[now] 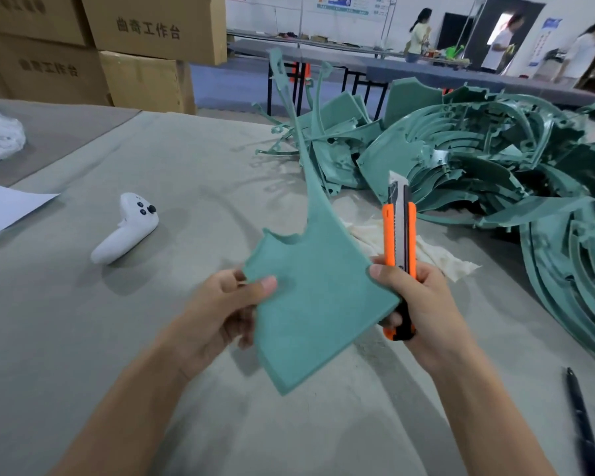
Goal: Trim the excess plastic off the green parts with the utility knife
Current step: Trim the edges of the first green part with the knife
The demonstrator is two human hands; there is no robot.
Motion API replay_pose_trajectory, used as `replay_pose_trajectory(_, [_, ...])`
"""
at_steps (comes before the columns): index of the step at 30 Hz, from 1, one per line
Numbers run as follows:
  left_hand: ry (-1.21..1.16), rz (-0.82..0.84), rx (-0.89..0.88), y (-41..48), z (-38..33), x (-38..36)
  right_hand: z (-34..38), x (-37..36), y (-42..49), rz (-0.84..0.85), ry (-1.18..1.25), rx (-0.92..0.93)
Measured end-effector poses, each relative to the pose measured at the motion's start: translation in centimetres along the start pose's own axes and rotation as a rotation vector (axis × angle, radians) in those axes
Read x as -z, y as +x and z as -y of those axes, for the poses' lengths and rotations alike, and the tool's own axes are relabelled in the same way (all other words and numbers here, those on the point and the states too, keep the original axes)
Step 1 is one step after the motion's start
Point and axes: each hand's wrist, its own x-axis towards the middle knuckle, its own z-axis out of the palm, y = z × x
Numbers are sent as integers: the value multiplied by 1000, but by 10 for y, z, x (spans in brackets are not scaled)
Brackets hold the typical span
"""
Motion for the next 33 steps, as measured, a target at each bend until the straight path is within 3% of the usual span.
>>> replay_pose_trajectory(4, [-145,21,140,0,6,-10,-6,-9,1,-65,106,-77])
replay_pose_trajectory(7, [-344,23,168,2,3,-13,-6,-14,2,19,286,-89])
replay_pose_trajectory(13, [-1132,108,213,8,2,4,-7,-12,2,59,308,-11])
replay_pose_trajectory(15, [-1287,141,208,8,5,8,-7,-13,2,39,271,41])
replay_pose_trajectory(17, [-1128,73,148,8,4,3,-6,-17,0,34,235,74])
replay_pose_trajectory(20, [-553,-97,0,10,6,-11,-8,-25,-3,30,176,43])
replay_pose_trajectory(24, [-88,-140,-176,8,11,-18,-13,-31,-5,-84,139,-5])
replay_pose_trajectory(28, [77,-234,-257,5,9,-25,-12,-25,-5,-146,96,183])
replay_pose_trajectory(31, [19,-311,-220,5,9,-27,-13,-19,-3,-222,-186,483])
replay_pose_trajectory(33, [-11,-240,-175,4,7,-21,-14,-15,-1,-267,-463,690])
